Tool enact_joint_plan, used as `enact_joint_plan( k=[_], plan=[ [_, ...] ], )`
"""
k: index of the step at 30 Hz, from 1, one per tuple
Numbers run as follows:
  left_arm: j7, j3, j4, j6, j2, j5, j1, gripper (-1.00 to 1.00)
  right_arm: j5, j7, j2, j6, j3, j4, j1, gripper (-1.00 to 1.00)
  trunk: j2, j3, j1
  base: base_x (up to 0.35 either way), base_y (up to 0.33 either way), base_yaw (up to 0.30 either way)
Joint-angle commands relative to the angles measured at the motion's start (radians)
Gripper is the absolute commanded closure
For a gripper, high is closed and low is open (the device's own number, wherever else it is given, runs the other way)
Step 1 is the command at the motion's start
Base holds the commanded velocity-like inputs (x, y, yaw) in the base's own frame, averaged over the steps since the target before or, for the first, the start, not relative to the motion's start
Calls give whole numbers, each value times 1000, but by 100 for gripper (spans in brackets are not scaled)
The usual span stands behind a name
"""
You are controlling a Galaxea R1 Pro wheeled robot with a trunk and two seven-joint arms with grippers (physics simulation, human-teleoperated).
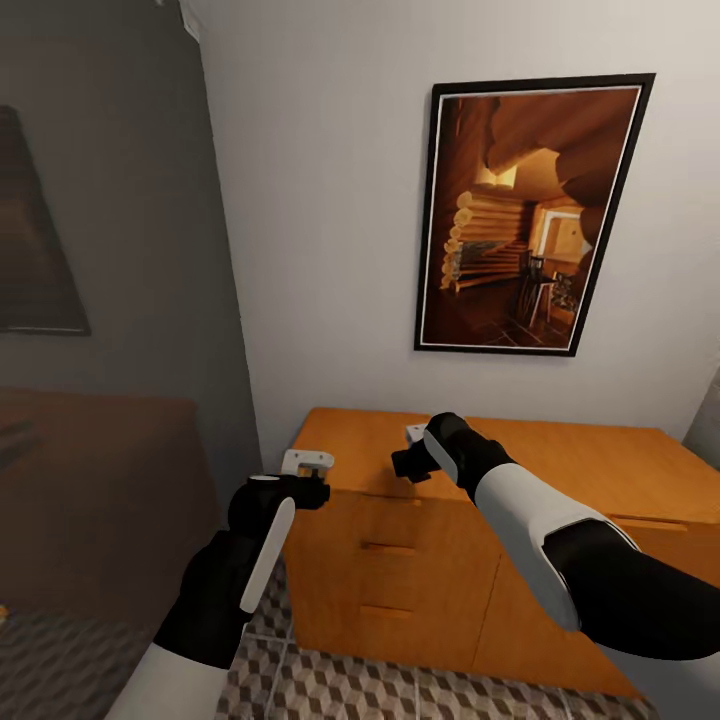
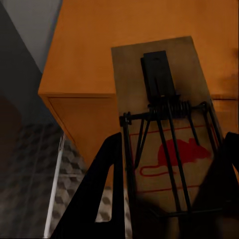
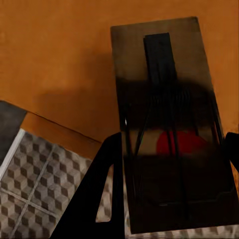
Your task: Take the four mousetraps from the cabinet in the bathroom and place them on the bathroom floor. Make sure all four end up on the same floor surface, and ensure that at least two of them are either under or directly next to the same bathroom sink.
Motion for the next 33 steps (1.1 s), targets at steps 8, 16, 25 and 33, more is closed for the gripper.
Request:
enact_joint_plan(
  k=[8, 16, 25, 33],
  plan=[
    [11, -1, -1, 3, 0, 8, -1, 100, -11, 0, -1, 4, 8, -1, -1, 100, 55, 24, -31, -339, 0, 0],
    [11, -1, -1, 3, 0, 8, -1, 100, -10, -1, -1, 4, 8, 0, -1, 100, 111, 49, -62, -339, 0, 0],
    [11, -1, -1, 4, 0, 8, -1, 100, -10, -1, -1, 4, 8, 0, -1, 100, 174, 77, -96, -180, 0, 0],
    [7, -1, 2, 3, 0, 7, -1, 100, -10, 0, 0, 4, 8, 1, -1, 100, 230, 102, -127, -9, 0, 0]
  ],
)
